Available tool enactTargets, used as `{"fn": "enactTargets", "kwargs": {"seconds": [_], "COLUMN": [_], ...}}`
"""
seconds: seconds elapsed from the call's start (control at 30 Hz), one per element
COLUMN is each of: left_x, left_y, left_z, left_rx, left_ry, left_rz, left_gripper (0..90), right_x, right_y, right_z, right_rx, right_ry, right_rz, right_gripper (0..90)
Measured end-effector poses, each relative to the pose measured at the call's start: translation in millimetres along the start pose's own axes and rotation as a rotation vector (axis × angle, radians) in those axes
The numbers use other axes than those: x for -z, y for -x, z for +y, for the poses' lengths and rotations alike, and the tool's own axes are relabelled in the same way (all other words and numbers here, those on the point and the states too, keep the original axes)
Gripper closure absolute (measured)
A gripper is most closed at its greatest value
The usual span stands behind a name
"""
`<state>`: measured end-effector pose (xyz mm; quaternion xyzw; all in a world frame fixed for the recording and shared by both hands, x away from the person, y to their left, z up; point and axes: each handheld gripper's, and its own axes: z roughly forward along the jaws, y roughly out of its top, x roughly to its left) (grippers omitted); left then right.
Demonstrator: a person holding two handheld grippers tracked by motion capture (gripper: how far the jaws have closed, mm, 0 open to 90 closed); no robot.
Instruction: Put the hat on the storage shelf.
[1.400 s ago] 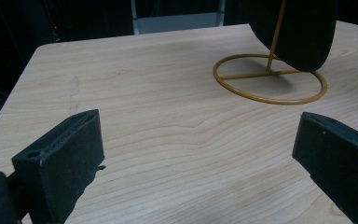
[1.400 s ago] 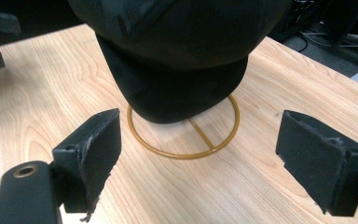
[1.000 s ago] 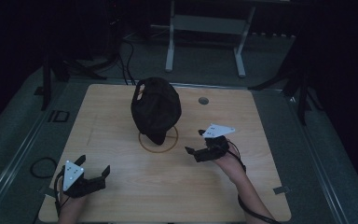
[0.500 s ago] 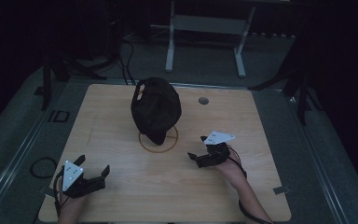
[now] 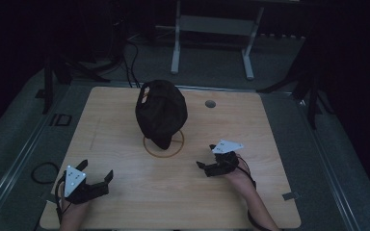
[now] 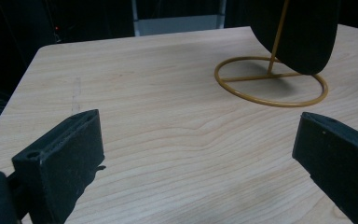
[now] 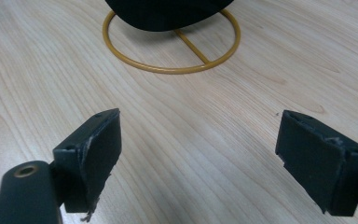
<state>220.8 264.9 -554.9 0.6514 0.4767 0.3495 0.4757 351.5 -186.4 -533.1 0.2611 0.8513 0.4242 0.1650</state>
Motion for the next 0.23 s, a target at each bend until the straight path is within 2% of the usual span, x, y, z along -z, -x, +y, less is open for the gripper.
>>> {"fn": "enactTargets", "kwargs": {"seconds": [0.23], "left_x": [-0.2], "left_y": [-0.3], "left_z": [-0.1], "left_rx": [0.001], "left_ry": [0.0], "left_rz": [0.001], "left_gripper": [2.4], "right_x": [0.1], "right_y": [1.4], "right_z": [-8.2], "right_rx": [-0.007], "right_ry": [0.006], "right_rz": [-0.006], "right_gripper": [14.3]}}
